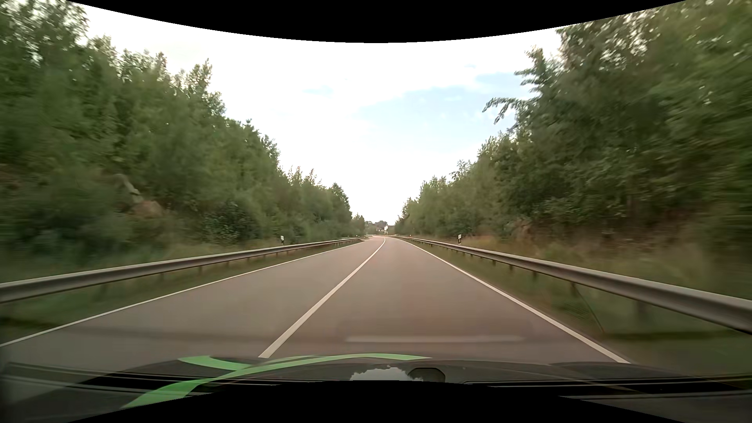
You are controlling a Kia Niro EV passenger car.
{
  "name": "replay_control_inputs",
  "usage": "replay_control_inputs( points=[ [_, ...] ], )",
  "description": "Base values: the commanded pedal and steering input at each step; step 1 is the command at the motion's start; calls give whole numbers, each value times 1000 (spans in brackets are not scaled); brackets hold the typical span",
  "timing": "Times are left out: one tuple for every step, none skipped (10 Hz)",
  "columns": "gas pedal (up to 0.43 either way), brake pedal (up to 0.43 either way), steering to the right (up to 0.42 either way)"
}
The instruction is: Follow the waypoints while adhering to traffic rules and regulations
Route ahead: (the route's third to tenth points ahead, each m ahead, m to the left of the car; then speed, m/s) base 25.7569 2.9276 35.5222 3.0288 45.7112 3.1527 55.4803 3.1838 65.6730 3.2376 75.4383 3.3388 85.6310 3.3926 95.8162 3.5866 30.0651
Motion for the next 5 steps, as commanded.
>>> replay_control_inputs(
  points=[
    [331,0,-4],
    [331,0,-3],
    [331,0,-4],
    [331,0,-4],
    [339,0,-3]
  ],
)
